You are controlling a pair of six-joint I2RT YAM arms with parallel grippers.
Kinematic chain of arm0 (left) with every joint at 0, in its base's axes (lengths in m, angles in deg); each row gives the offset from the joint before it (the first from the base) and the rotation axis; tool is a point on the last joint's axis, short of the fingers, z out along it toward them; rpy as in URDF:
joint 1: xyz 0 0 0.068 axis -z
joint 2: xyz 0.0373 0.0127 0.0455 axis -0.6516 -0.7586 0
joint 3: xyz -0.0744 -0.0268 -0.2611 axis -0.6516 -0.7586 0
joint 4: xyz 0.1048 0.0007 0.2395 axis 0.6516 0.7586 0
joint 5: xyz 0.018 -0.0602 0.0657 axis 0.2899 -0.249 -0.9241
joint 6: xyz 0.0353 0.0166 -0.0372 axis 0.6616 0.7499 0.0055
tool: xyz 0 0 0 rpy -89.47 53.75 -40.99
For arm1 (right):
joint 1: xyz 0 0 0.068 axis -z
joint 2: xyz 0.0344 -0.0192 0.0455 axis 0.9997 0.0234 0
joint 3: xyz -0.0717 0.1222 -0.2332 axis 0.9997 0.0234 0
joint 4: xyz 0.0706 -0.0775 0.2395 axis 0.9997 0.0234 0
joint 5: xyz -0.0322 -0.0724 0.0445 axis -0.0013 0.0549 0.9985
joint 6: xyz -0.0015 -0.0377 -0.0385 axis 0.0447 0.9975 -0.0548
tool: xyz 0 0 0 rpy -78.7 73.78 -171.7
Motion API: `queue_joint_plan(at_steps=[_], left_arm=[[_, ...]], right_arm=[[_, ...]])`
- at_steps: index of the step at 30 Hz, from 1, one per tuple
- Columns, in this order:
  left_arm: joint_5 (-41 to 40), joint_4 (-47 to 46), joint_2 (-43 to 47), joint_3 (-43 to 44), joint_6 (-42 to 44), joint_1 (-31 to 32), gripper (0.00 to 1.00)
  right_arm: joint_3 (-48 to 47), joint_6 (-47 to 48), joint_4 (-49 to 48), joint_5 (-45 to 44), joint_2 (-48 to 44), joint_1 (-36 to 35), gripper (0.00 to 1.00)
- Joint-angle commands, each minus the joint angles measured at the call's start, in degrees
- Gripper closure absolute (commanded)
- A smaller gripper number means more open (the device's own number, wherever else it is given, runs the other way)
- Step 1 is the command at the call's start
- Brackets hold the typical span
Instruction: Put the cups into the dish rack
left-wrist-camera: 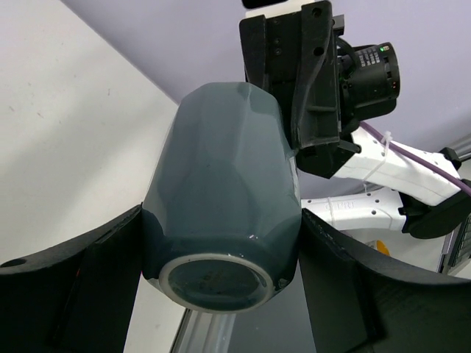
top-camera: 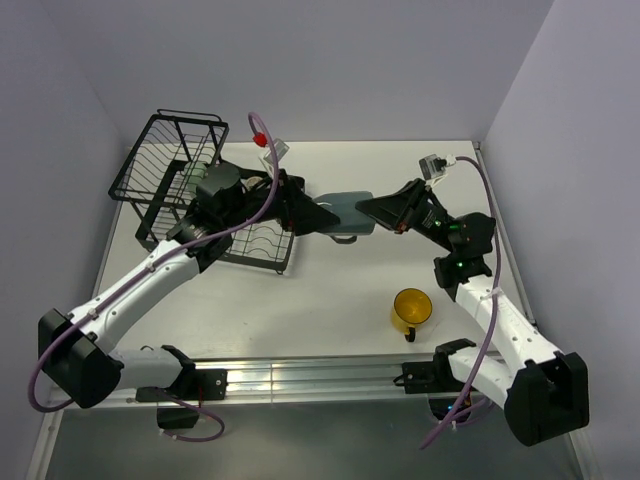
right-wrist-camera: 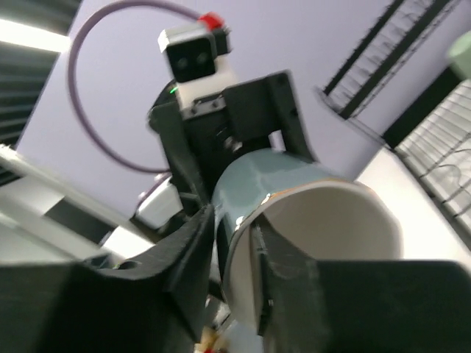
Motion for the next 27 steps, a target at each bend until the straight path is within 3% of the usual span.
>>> queue_joint_plan(at_steps=[1,8,22,26,27], left_arm=[[-0.77,-2.75,3.84,4.48,0.74,0.69,1.00],[-1.48,-0.12,4.37,6.24,1.79,-0.36,1.00],[-2.62,11.13,5.08,10.81,6.00,-7.22,1.00],[-10.77,20.52,3.85,15.28,10.57,-7.48,1.00],[-16.36,25.85,3.24,18.17,11.71,-7.57,1.00]], right_arm=[[-2.82,8.69,7.91,-5.03,-2.25,-0.08,0.66],[-3.87,13.53,15.56,-7.32,-3.84,-0.08,0.48],[-5.89,22.23,30.33,-14.43,-7.27,0.18,0.47],[-7.03,25.30,36.72,-17.07,-8.23,0.18,0.47],[-7.38,26.18,38.31,-18.90,-8.50,0.18,0.47]])
